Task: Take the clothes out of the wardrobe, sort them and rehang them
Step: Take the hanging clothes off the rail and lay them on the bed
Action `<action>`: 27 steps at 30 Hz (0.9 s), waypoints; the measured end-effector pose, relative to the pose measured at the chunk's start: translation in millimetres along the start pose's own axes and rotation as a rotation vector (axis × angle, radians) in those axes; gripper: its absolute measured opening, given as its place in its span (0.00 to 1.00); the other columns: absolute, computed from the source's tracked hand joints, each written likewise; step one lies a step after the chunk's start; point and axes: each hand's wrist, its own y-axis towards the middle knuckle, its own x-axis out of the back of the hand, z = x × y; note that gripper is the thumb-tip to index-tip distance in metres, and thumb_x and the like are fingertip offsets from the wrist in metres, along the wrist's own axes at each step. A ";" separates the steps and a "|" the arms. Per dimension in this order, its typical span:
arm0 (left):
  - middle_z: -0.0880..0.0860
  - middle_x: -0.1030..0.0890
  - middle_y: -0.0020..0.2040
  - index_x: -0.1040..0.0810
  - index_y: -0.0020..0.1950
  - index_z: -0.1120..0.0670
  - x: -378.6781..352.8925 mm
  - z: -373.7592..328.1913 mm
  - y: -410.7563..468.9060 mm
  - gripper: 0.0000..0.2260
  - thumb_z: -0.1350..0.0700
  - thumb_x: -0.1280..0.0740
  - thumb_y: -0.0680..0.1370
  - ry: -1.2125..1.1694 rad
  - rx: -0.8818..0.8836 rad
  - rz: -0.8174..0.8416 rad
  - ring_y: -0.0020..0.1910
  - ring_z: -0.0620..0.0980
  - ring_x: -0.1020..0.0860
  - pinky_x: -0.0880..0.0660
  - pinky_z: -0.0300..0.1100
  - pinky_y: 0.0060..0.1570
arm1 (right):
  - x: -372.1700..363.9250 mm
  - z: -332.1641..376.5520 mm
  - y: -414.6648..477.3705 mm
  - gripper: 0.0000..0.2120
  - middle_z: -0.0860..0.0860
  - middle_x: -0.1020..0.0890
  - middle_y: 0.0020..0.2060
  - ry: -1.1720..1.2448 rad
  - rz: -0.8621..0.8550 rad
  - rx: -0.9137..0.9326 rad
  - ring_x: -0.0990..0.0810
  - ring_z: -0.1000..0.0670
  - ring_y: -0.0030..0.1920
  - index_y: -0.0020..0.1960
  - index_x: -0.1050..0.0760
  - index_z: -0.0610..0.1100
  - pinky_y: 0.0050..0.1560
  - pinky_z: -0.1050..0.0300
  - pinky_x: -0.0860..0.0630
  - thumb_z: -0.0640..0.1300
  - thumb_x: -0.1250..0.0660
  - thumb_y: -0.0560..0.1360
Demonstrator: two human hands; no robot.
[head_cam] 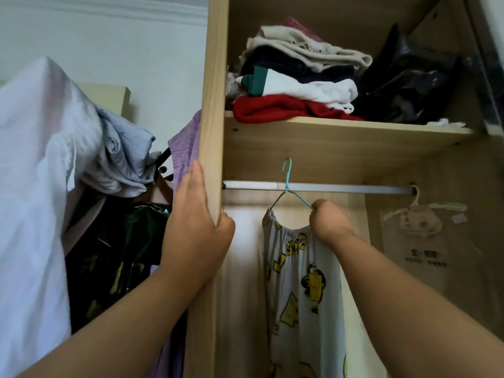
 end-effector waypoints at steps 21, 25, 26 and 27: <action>0.54 0.39 0.76 0.40 0.75 0.47 -151.1 -181.6 -159.4 0.26 0.51 0.37 0.78 -0.422 -0.237 0.795 0.75 0.55 0.42 0.41 0.52 0.71 | 285.9 -221.1 -320.8 0.10 0.63 0.21 0.28 -0.163 -0.216 -0.277 0.25 0.66 0.30 0.45 0.24 0.64 0.28 0.71 0.32 0.47 0.33 0.74; 0.60 0.35 0.73 0.43 0.77 0.51 -184.5 -242.8 -230.9 0.25 0.53 0.41 0.81 -0.641 -0.067 0.920 0.70 0.60 0.35 0.36 0.50 0.66 | 340.9 -221.3 -399.6 0.12 0.66 0.21 0.30 -0.229 -0.204 -0.380 0.25 0.68 0.32 0.47 0.21 0.64 0.32 0.76 0.31 0.46 0.33 0.74; 0.60 0.32 0.70 0.39 0.75 0.53 -188.9 -259.5 -247.0 0.22 0.54 0.41 0.81 -0.736 -0.030 0.956 0.67 0.61 0.32 0.35 0.49 0.64 | 352.1 -220.9 -417.0 0.14 0.66 0.20 0.31 -0.258 -0.193 -0.406 0.25 0.67 0.32 0.45 0.22 0.67 0.33 0.76 0.32 0.46 0.33 0.74; 0.61 0.27 0.66 0.33 0.71 0.55 -191.9 -278.9 -263.8 0.18 0.55 0.41 0.81 -0.827 -0.024 0.990 0.64 0.61 0.29 0.33 0.48 0.59 | 363.4 -221.0 -435.5 0.15 0.66 0.21 0.30 -0.297 -0.187 -0.441 0.25 0.66 0.31 0.44 0.23 0.68 0.33 0.76 0.32 0.45 0.33 0.75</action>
